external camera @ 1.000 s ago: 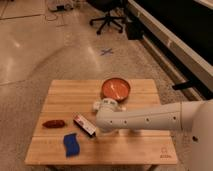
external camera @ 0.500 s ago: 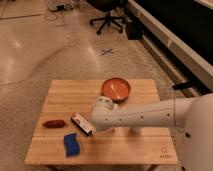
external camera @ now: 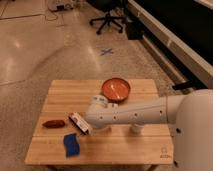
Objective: Push the eraser across the table
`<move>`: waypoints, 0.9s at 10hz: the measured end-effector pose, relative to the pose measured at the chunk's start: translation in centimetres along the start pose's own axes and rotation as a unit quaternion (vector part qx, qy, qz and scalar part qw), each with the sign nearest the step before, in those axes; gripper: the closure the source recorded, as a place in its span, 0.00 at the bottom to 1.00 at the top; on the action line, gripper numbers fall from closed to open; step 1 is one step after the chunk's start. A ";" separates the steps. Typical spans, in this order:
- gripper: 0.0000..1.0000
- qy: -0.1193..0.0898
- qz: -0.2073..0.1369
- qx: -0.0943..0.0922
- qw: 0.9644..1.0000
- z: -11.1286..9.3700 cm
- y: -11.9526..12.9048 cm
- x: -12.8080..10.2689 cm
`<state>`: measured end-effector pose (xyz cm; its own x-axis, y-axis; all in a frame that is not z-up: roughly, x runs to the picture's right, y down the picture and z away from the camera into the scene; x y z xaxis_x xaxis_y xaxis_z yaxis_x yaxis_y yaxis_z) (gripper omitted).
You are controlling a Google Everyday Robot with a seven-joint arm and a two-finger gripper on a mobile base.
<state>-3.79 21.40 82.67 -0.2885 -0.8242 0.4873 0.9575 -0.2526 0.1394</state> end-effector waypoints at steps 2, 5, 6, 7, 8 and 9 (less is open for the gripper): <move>0.20 0.002 -0.006 0.000 1.000 0.0 -0.6 0.9; 0.20 0.009 -0.018 0.000 1.000 -0.6 -1.5 2.6; 0.20 0.011 -0.022 -0.001 1.000 -0.8 -1.9 3.2; 0.20 0.013 -0.026 -0.002 1.000 -0.9 -2.2 3.6; 0.20 0.013 -0.031 -0.004 0.999 -0.9 -2.6 4.1; 0.20 0.013 -0.035 -0.006 0.999 -0.8 -3.0 4.6</move>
<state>-7.95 17.98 83.79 -0.3545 -0.8171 0.4546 0.9350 -0.3157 0.1616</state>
